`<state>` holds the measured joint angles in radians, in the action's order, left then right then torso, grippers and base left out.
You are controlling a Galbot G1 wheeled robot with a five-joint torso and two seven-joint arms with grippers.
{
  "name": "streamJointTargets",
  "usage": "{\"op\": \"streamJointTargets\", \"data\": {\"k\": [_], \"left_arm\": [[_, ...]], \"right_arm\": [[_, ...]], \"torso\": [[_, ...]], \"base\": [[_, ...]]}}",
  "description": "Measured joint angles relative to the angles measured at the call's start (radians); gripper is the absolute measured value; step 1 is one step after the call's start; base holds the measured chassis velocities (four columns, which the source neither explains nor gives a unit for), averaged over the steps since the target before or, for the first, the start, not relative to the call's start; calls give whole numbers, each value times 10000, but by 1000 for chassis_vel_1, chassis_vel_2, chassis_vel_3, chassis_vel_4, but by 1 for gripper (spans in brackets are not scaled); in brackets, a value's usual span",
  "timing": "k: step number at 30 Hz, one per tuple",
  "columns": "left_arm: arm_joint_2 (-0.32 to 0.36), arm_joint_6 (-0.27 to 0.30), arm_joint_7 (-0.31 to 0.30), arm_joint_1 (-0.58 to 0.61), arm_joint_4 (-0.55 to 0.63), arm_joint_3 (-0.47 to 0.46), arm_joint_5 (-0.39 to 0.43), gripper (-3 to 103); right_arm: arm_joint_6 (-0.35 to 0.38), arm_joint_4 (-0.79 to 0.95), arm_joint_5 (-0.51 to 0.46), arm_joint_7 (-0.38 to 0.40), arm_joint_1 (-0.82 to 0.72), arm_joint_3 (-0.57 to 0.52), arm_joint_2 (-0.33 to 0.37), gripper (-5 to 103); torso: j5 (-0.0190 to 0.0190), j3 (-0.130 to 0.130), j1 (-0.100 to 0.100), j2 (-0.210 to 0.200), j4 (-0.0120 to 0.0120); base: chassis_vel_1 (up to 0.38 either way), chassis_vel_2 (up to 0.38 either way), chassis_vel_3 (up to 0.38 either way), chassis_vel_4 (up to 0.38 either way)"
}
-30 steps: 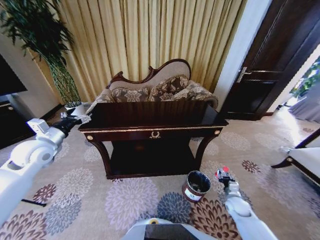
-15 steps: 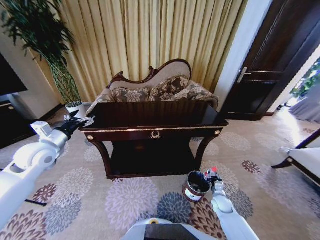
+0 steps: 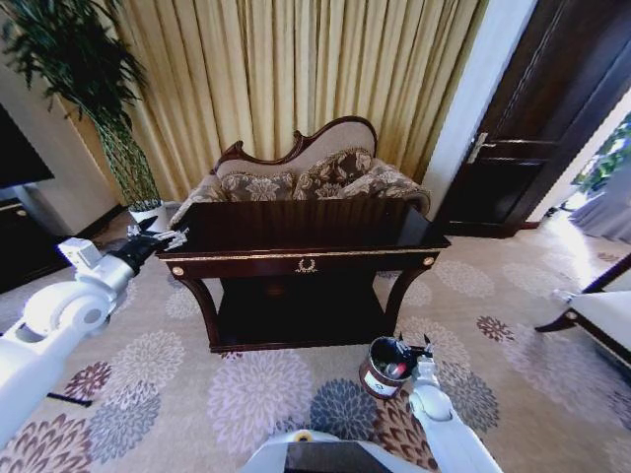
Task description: Move to the front of the table and place the trash on the table into the trash bin.
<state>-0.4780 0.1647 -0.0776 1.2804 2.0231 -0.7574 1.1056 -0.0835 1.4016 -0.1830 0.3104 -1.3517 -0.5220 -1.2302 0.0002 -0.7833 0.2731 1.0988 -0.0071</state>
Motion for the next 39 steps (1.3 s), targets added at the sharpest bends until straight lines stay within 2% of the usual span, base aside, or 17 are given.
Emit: {"op": "streamJointTargets", "data": {"k": [2,4,5,6,7,11,12,15,20,23,25,28,31,36,39], "left_arm": [[4,0,0,-3,-3,-11,14,100],[-20,-1,-9,-9,5,-45,36,100],[-20,-1,-9,-9,5,-45,36,100],[-78,1,-46,-18,60,-50,0,100],[-78,1,-46,-18,60,-50,0,100],[-318,133,-273,-30,370,-29,-116,100],[-318,133,-273,-30,370,-29,-116,100],[-448,156,-401,-28,522,32,-227,100],[-523,181,-499,155,713,-113,-224,100],[-584,259,-514,591,1018,-536,-195,100],[-613,312,-527,721,1123,-669,-184,100],[-796,480,-553,1180,1458,-1040,-256,100],[-981,507,-553,1446,1521,-1182,-383,100],[-1525,507,-486,2463,1483,-1890,-494,100],[-1785,534,-308,3050,1461,-2337,-546,100]], "right_arm": [[12,117,-44,16,-29,-16,43,96],[191,930,-457,34,-299,-100,483,100],[191,930,-457,34,-299,-100,483,100],[388,1710,-919,35,-522,-164,846,100],[388,1710,-919,35,-522,-164,846,100],[1274,4507,-2757,175,-1373,-772,2113,100],[1274,4507,-2757,175,-1373,-772,2113,100],[1861,6379,-3706,512,-2330,-1373,2926,100],[2288,8014,-4265,700,-3398,-2029,3353,100],[2607,9352,-4647,916,-3729,-2317,3614,100],[2685,9627,-4805,1003,-3691,-2336,3711,100],[2828,10159,-5604,1470,-3179,-2343,4284,100],[2834,10131,-5911,1537,-2842,-2346,4634,100],[2725,9054,-6102,983,-2037,-2279,5132,100],[2712,8651,-6297,795,-1741,-2193,5228,100]], "torso": [[1,0,0,0,0],[-2,0,0,1,1],[-2,0,0,1,1],[-1,0,0,0,-1],[-1,0,0,0,-1],[-1,0,0,0,3],[-1,0,0,0,3],[-3,0,0,1,-1],[-1,1,0,1,-5],[-3,1,-1,1,3],[-1,1,-1,1,2],[-1,1,-1,1,1],[-1,1,-1,1,4],[-2,0,0,0,-1],[0,0,0,0,4]], "base": [[0,0,0,0],[0,0,0,0],[0,0,0,0],[0,0,0,0],[0,0,0,0],[0,0,0,0],[0,0,0,0],[0,0,0,0],[0,0,0,0],[0,0,0,0],[0,0,0,0],[0,0,0,0],[0,0,0,0],[0,0,0,0],[0,0,0,0]]}}
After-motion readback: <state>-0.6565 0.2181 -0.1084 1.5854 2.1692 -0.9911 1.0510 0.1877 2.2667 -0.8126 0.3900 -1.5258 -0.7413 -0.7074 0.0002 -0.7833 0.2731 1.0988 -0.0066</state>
